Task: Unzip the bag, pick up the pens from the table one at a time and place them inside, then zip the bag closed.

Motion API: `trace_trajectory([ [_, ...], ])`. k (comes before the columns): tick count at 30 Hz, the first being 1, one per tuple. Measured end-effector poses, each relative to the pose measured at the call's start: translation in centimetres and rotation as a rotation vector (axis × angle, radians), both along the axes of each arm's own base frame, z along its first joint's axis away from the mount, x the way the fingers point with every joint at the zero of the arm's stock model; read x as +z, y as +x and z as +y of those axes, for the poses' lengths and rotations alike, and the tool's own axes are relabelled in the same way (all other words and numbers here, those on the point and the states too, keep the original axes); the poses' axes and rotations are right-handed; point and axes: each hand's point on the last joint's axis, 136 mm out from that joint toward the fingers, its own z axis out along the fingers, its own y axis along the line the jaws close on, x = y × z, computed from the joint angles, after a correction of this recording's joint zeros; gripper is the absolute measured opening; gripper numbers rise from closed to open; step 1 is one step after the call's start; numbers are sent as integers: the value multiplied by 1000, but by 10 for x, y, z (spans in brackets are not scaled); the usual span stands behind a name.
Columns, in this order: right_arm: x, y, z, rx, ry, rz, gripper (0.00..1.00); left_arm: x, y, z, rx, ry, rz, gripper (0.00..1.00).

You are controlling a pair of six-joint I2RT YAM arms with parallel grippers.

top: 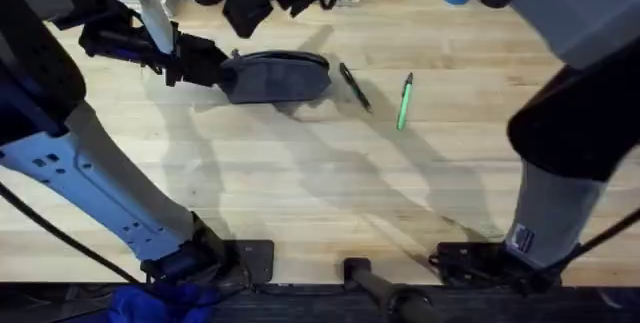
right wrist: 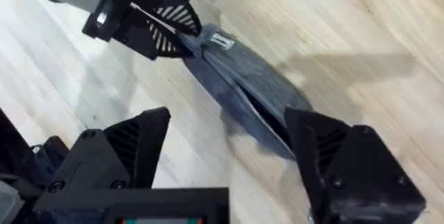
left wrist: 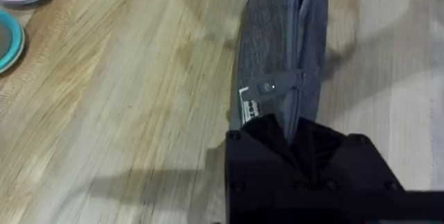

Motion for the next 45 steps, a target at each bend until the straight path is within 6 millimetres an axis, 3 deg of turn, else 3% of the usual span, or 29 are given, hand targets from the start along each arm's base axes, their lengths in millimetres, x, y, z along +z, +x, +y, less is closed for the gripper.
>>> trace_trajectory([
  [7, 28, -6, -26, -26, -27, -39, 995, 0, 0, 0, 0, 0, 0, 46],
  [9, 36, -8, -34, -33, -40, -58, 995, 0, 0, 0, 0, 0, 0, 100],
  [16, 71, -15, -54, -57, -32, -127, 996, 3, 2, -1, 5, -17, -10, 457],
  [22, 83, -13, -72, -89, -34, -139, 996, 3, 2, -2, 4, -19, -12, 970],
  [28, 84, -15, -85, -109, -49, -126, 996, 3, 2, -2, 4, -19, -13, 993],
  [33, 71, -35, -99, -84, -123, -48, 996, 3, 1, -2, 4, -21, -8, 993],
  [45, 70, -38, -104, -56, -148, -52, 995, 13, -7, -5, 43, -50, 114, 994],
])
